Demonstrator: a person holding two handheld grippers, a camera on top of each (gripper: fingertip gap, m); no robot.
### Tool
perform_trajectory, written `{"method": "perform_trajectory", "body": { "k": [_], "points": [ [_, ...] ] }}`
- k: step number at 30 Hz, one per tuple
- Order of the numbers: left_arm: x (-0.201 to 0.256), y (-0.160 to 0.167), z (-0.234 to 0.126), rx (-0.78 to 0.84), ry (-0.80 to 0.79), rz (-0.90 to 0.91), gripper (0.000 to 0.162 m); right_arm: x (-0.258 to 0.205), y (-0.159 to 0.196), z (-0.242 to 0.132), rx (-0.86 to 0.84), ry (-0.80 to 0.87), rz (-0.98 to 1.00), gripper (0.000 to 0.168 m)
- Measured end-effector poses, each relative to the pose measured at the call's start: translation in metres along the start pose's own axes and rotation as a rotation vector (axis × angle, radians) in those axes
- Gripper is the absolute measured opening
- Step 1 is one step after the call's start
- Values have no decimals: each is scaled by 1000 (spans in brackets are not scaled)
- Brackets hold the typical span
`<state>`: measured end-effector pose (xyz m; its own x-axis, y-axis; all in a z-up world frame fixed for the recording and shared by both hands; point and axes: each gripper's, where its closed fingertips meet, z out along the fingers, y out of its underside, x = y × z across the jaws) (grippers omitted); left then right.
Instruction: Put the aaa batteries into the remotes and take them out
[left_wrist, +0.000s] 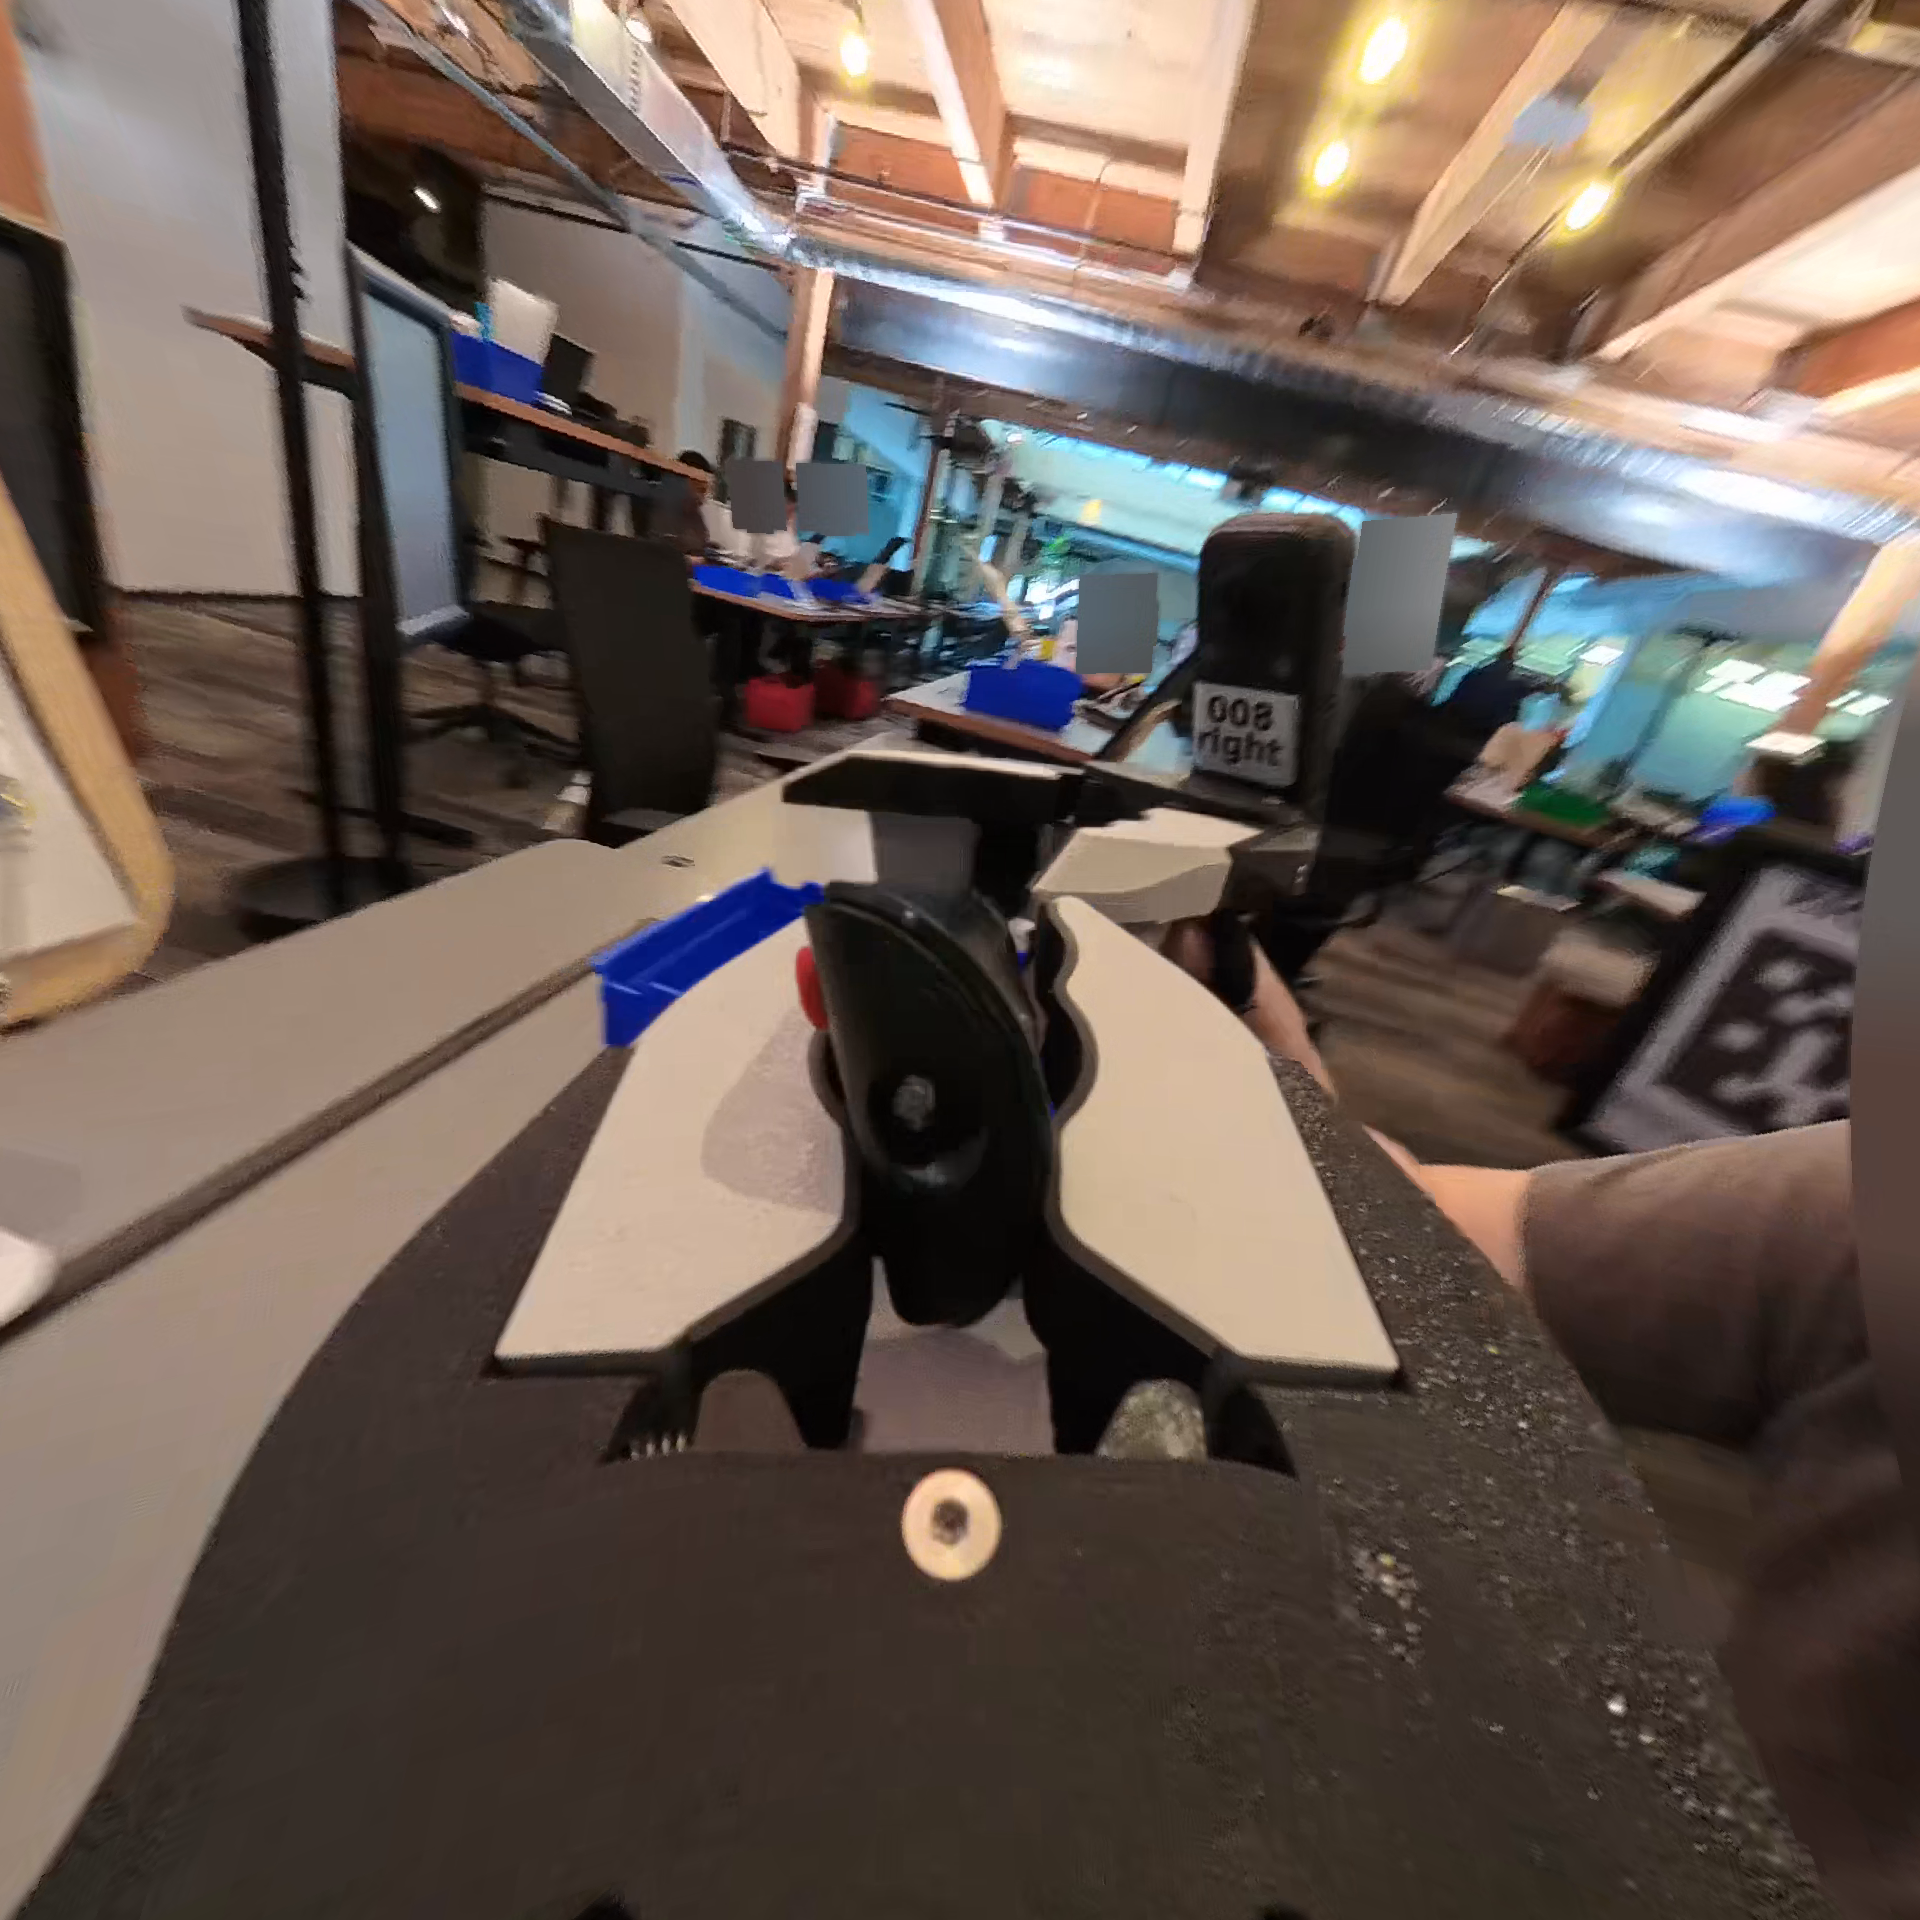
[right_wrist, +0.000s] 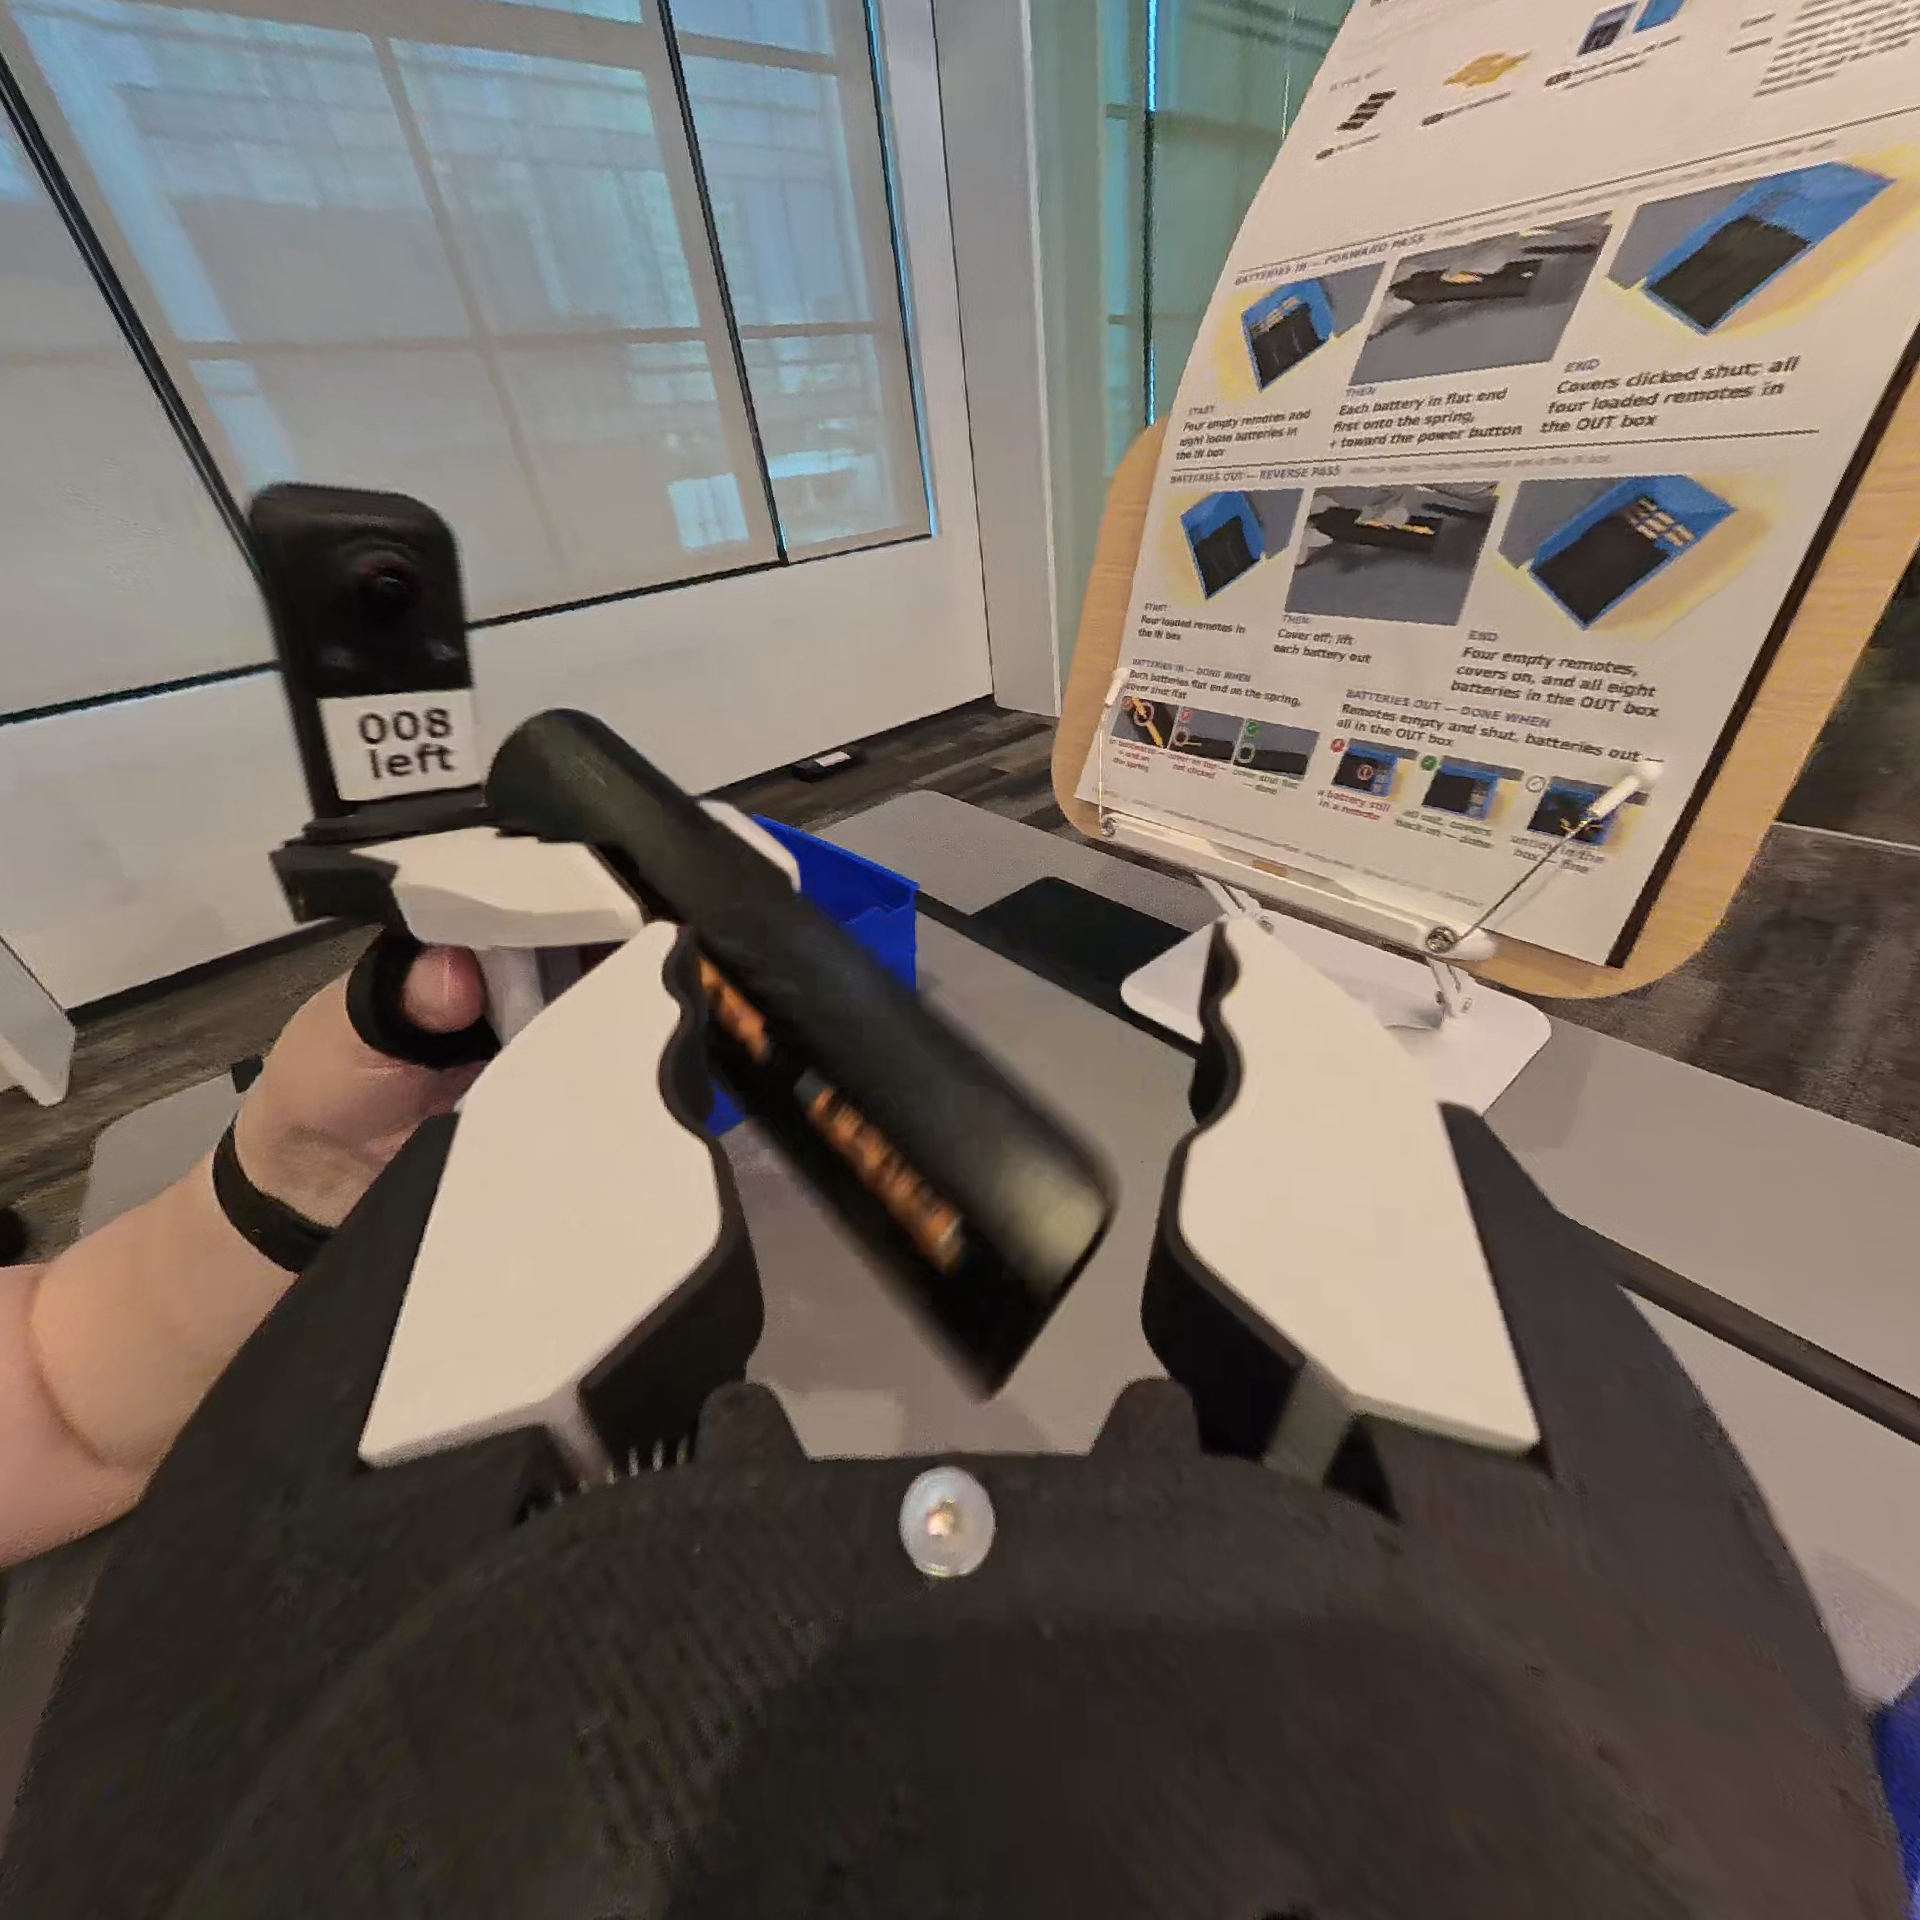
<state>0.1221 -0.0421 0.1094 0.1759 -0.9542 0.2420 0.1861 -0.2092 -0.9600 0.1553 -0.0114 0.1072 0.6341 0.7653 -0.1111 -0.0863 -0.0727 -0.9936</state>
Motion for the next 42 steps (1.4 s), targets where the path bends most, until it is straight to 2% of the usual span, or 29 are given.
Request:
{"method": "perform_trajectory", "body": {
  "k": [5, 9, 13, 15, 21, 25, 31, 37, 42],
  "points": [
    [-4, -1, -2, 48, 112, -264, 31, -12, 9, 1, -95, -60, -206, 85],
    [-14, -3, -6, 76, 72, -319, 32, -30, 4, -7, -71, -66, -577, 85],
    [-13, -6, -8, 94, 70, -344, 32, -49, 24, -8, -165, -95, -813, 64],
    [-12, -5, -7, 90, 66, -343, 32, -51, 22, -6, -125, -66, -884, 56],
    [-9, -2, -5, 64, 68, -332, 32, -45, 25, -6, -147, -36, -940, 56],
    [-3, 2, -3, 15, 91, -304, 32, -33, 39, -3, -218, -39, -984, 54],
    [13, 27, -1, -239, 169, -97, 34, -33, 37, -17, -236, -136, -947, 54],
    [19, 39, 3, -308, 104, 254, 42, -35, 39, -26, -267, -187, -954, 54],
    [23, 40, 3, -317, 127, 276, 42, -39, 36, -30, -255, -195, -965, 53]
  ]
}}
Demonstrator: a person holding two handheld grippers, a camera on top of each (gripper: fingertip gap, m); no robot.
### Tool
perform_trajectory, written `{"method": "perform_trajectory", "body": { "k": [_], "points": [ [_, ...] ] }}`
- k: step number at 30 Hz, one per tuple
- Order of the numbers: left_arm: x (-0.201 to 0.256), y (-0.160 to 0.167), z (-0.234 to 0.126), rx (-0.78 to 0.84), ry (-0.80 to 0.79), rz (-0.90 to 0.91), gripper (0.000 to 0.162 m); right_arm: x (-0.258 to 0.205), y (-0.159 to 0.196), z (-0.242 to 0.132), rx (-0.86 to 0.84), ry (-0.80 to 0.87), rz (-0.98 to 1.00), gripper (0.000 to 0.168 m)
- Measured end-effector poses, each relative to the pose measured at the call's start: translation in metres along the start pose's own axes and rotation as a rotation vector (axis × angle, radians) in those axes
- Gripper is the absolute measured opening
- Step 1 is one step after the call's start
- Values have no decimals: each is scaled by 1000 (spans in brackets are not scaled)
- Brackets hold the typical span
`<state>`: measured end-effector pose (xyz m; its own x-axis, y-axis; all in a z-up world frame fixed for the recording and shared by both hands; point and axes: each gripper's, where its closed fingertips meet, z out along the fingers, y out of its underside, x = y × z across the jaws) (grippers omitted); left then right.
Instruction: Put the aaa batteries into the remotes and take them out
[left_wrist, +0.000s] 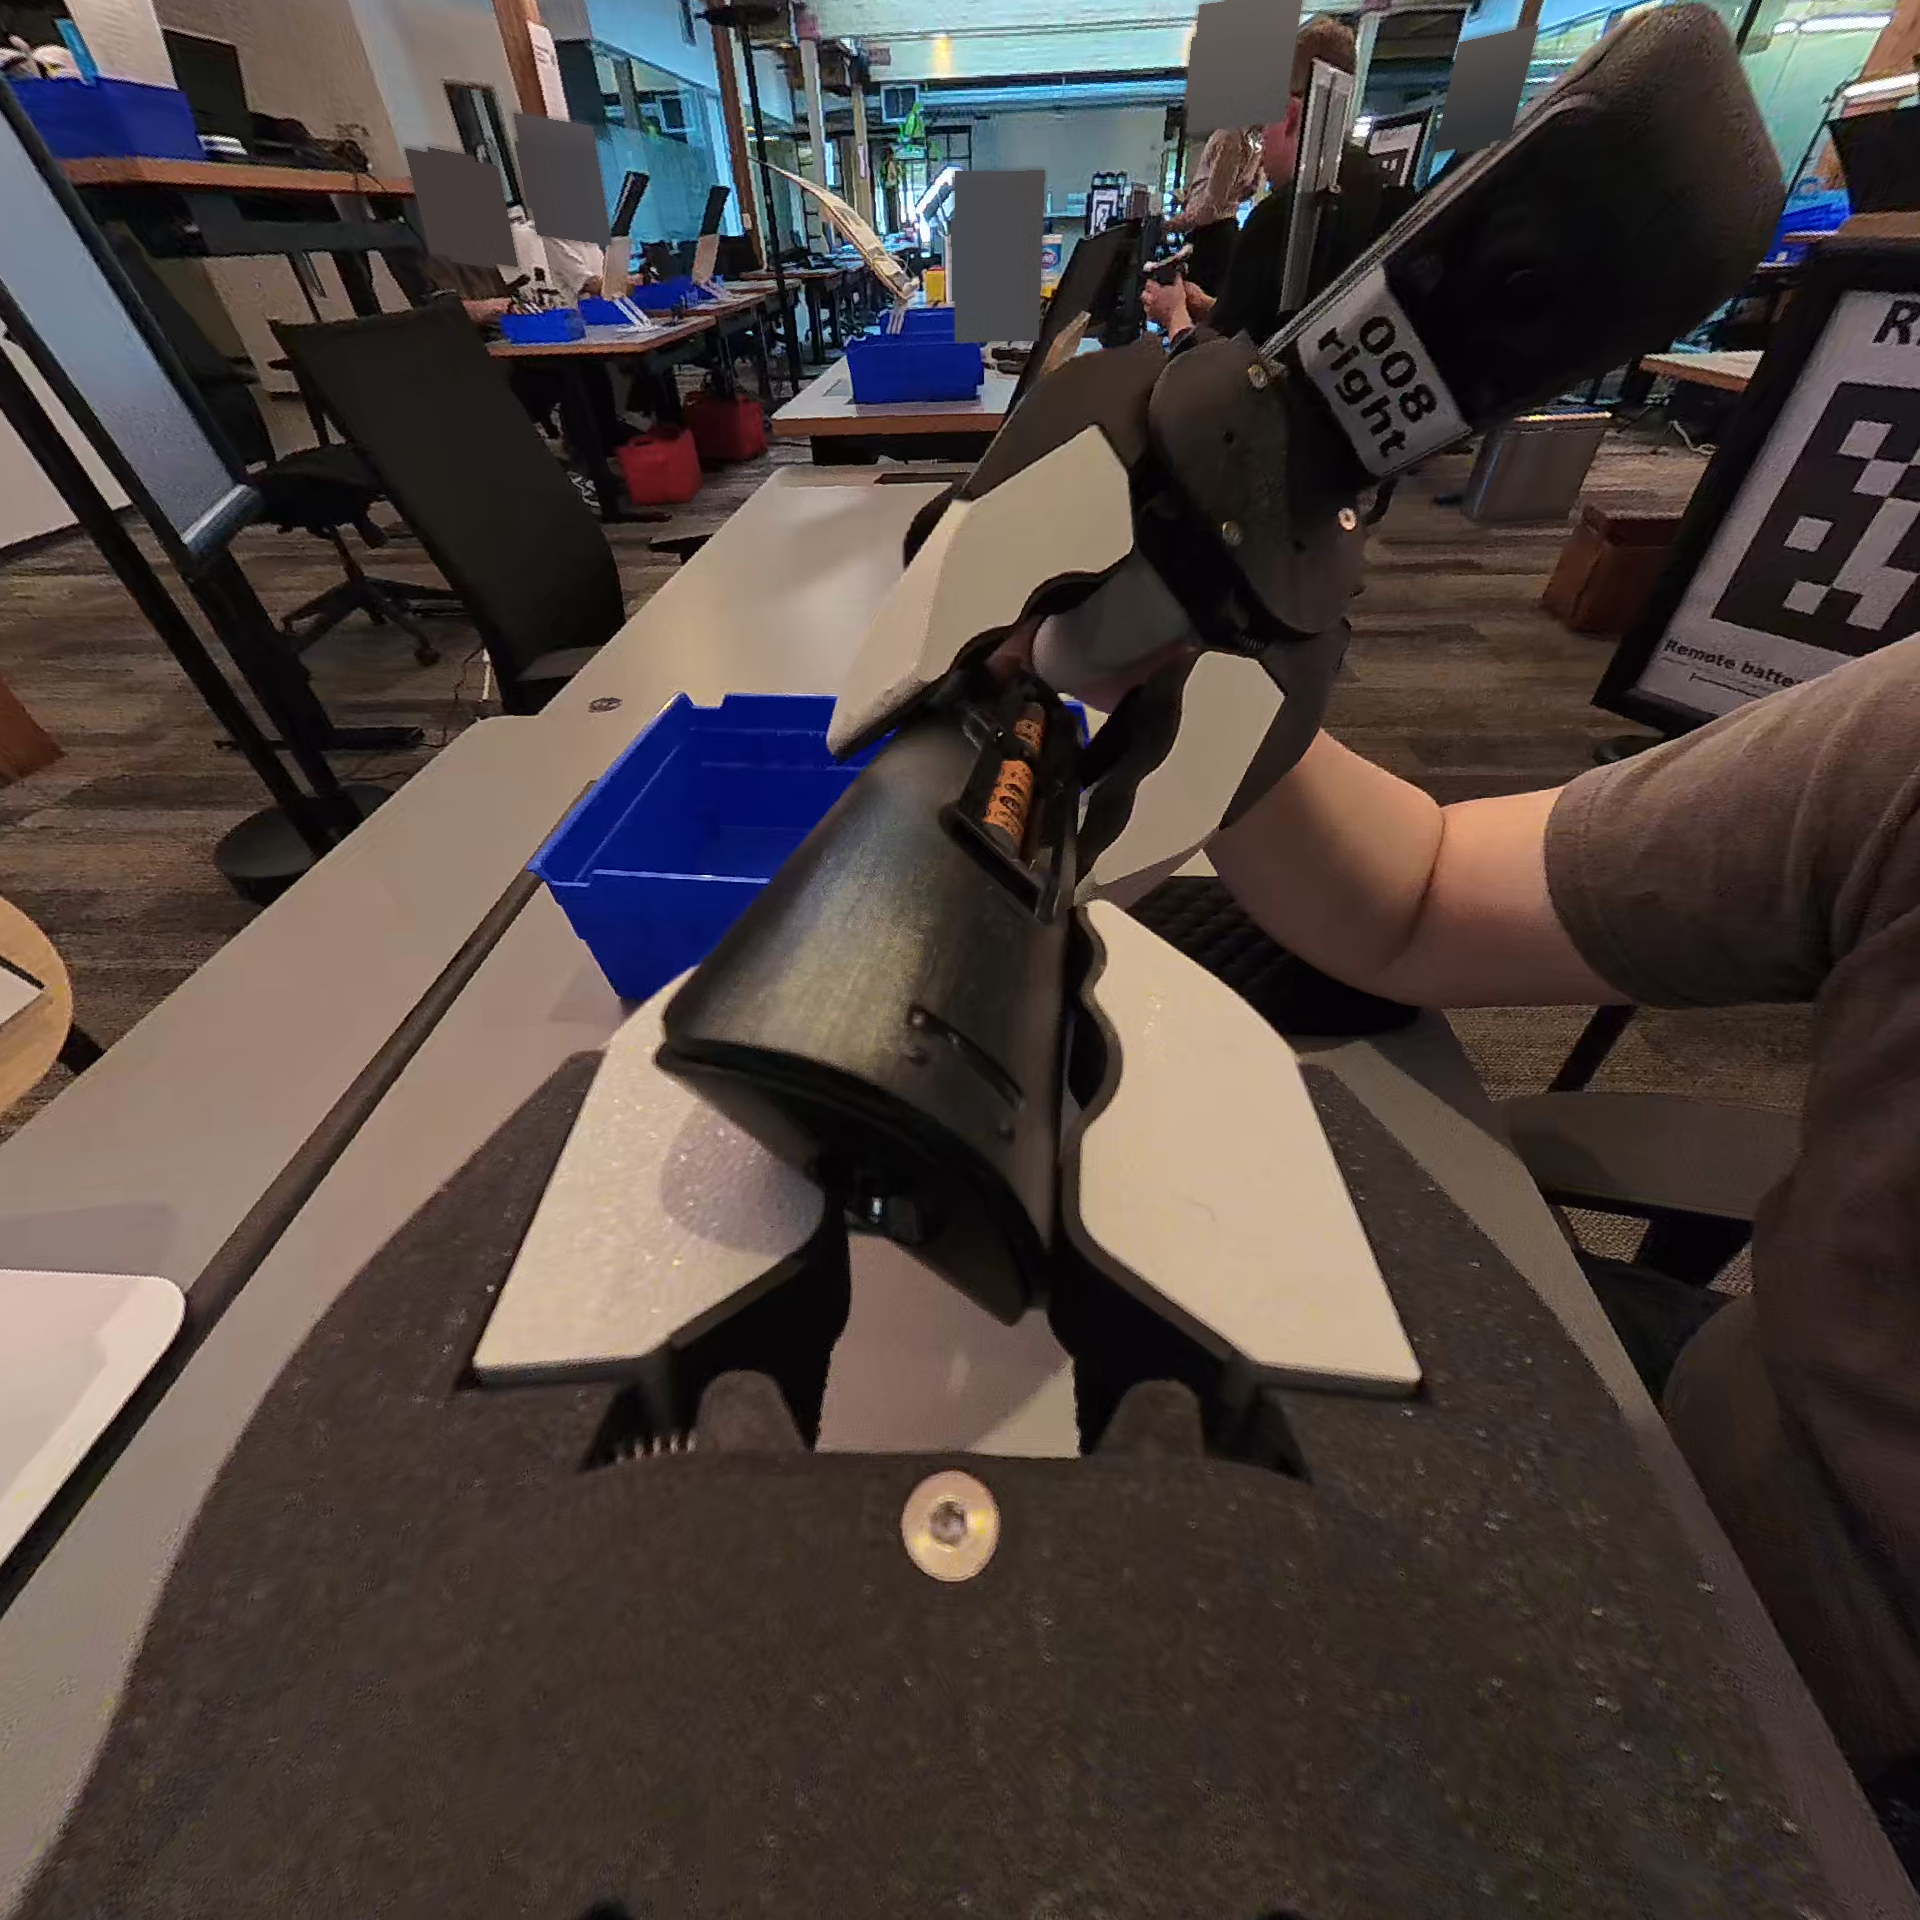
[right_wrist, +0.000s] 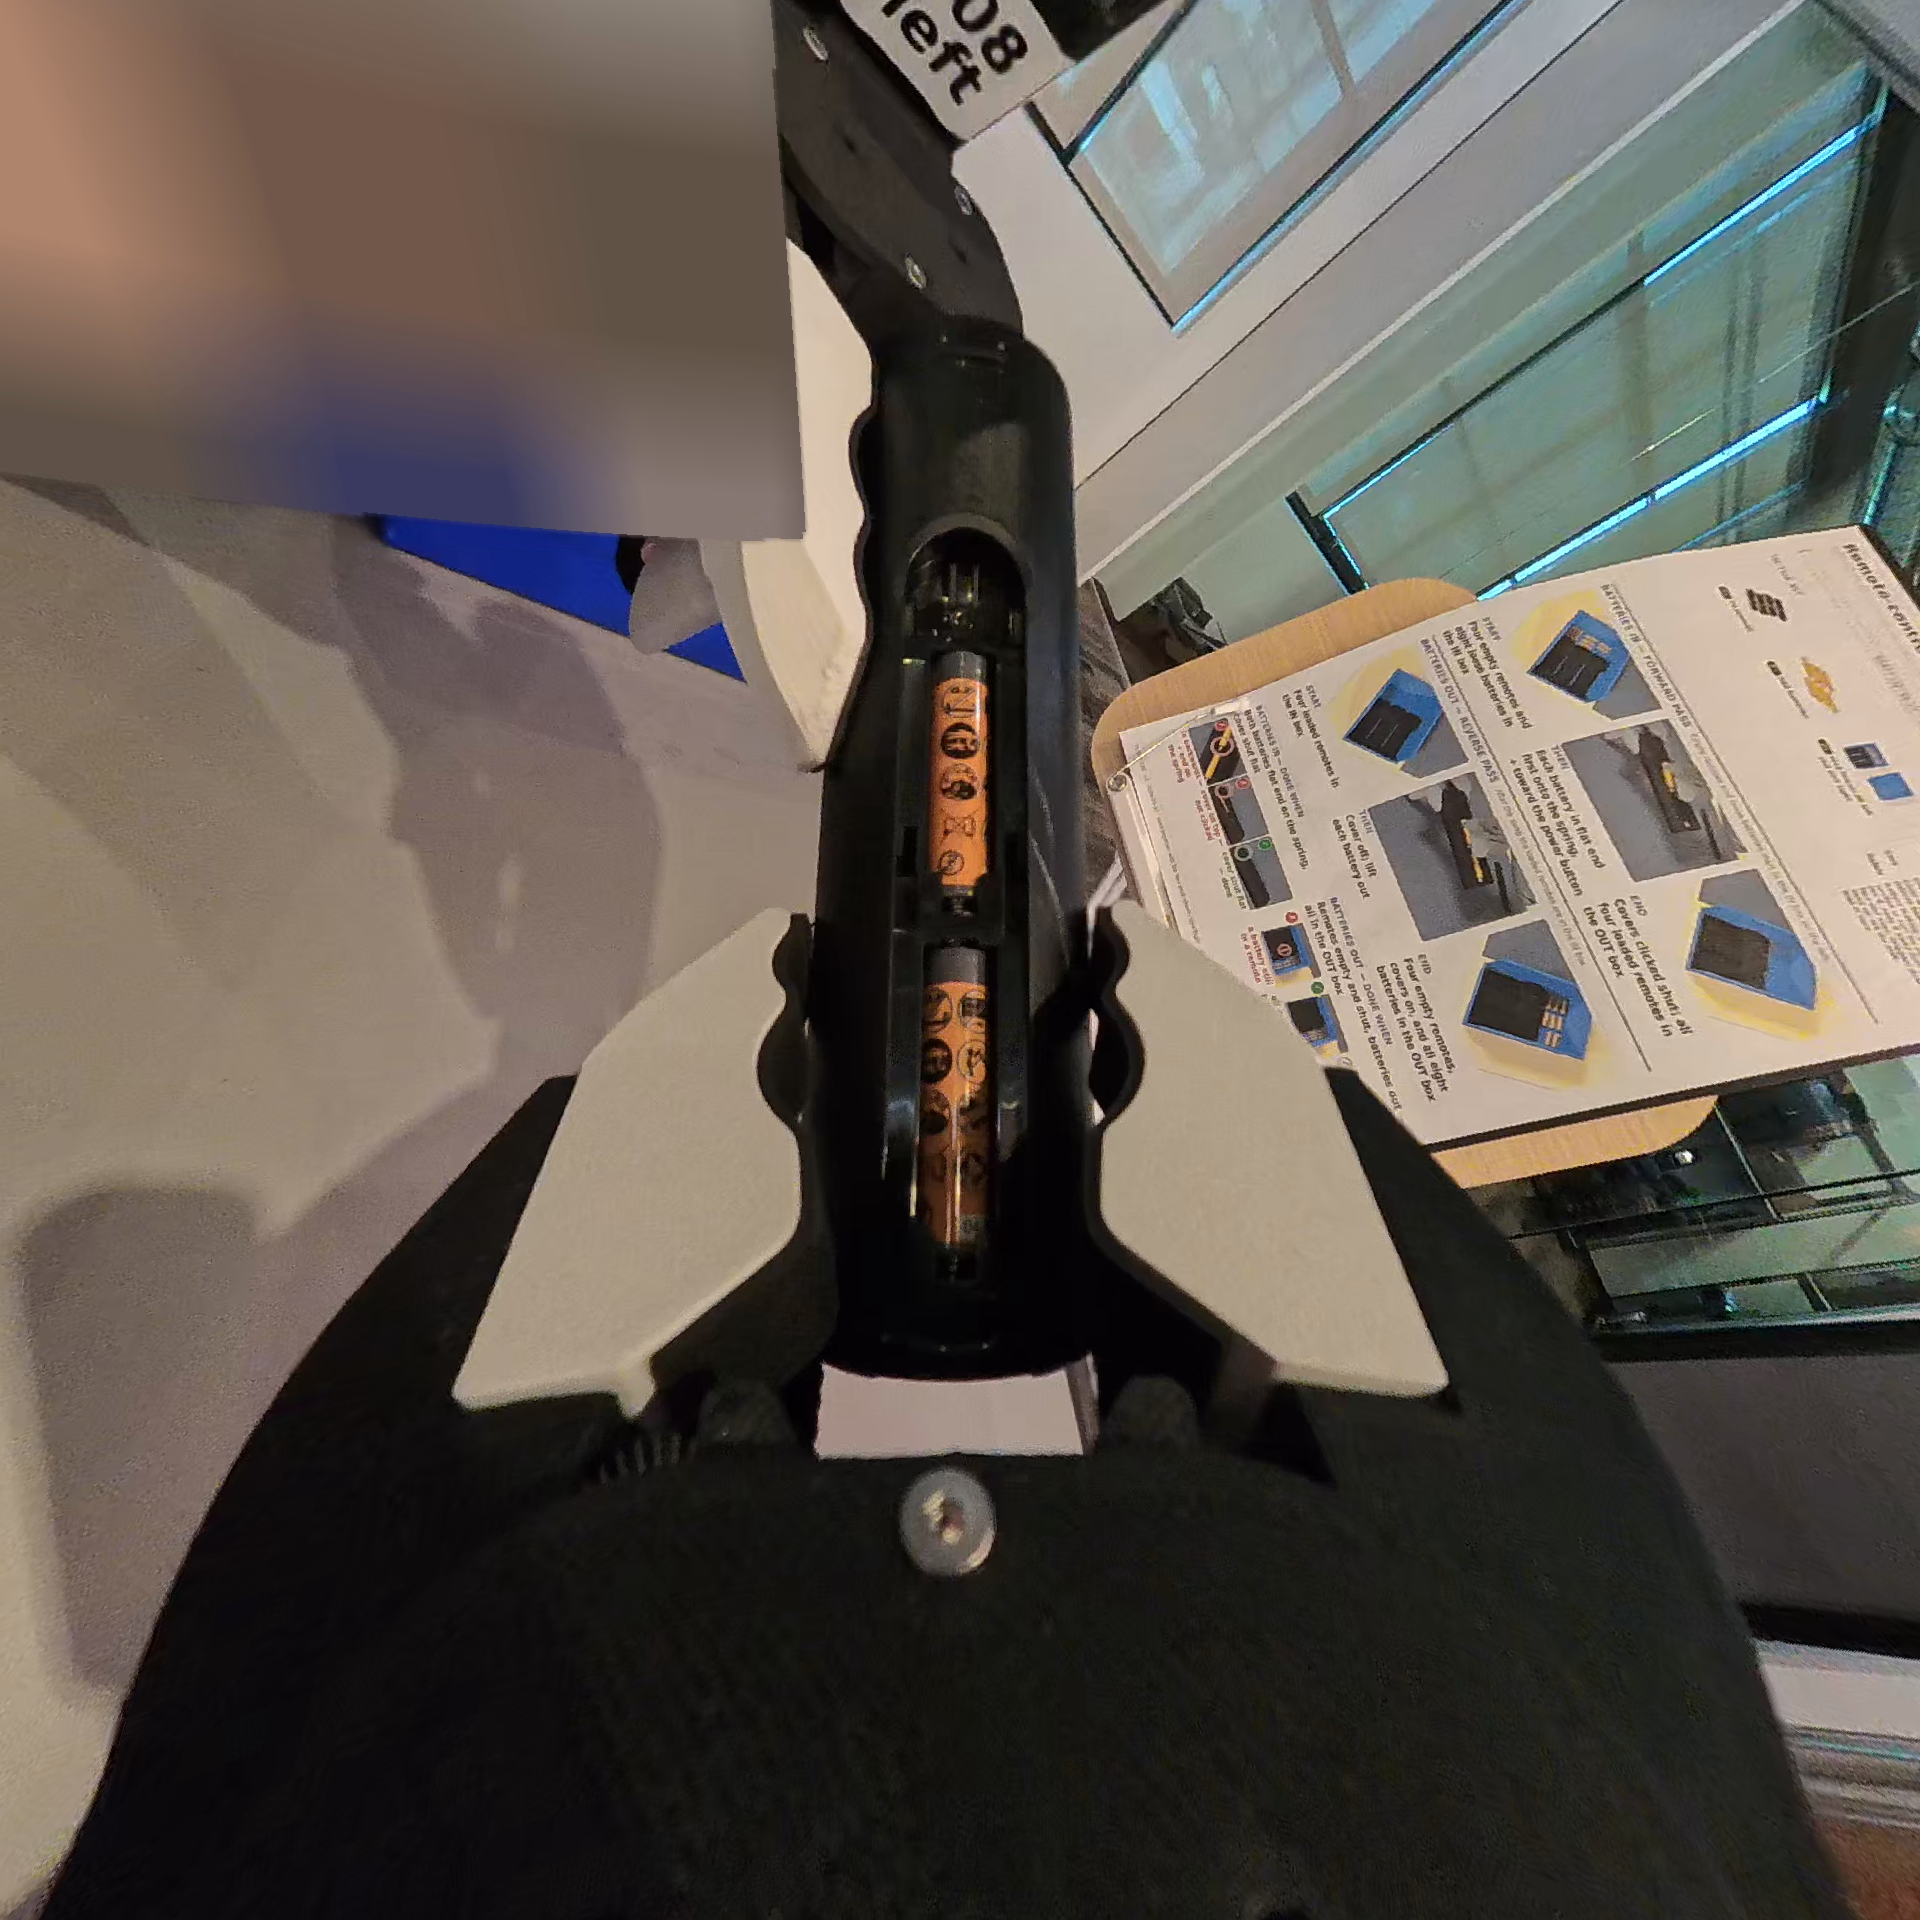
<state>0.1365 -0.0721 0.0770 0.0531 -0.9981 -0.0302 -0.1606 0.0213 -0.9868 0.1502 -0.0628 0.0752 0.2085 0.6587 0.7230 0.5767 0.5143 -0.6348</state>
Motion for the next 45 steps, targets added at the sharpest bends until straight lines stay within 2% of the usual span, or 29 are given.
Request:
{"method": "perform_trajectory", "body": {
  "k": [3, 6, 13, 18, 24, 29, 31, 45],
  "points": [
    [-1, 3, 3, -12, -5, -12, 36, 2, 6, 2, -32, 14, -13, 54],
    [-1, -1, 6, 44, 26, -65, 32, 6, 8, 1, -31, 34, -27, 54],
    [2, -7, 10, 139, 96, -175, 30, 10, 3, -5, 6, 43, -11, 55],
    [-4, -15, 3, 213, 103, -235, 29, 20, -5, -12, 33, 119, -51, 55],
    [-12, -18, -2, 190, -36, -113, 29, 20, -33, -32, 156, 134, -69, 53],
    [-4, -24, -1, 168, -87, -26, 29, 7, -34, -21, 75, 166, -207, 47],
    [-4, -24, -1, 165, -108, -20, 28, 4, -36, -19, 66, 189, -265, 35],
    [5, -28, 2, 188, -55, -83, 28, 9, -36, -13, 30, 264, -307, 28]
  ]
}}
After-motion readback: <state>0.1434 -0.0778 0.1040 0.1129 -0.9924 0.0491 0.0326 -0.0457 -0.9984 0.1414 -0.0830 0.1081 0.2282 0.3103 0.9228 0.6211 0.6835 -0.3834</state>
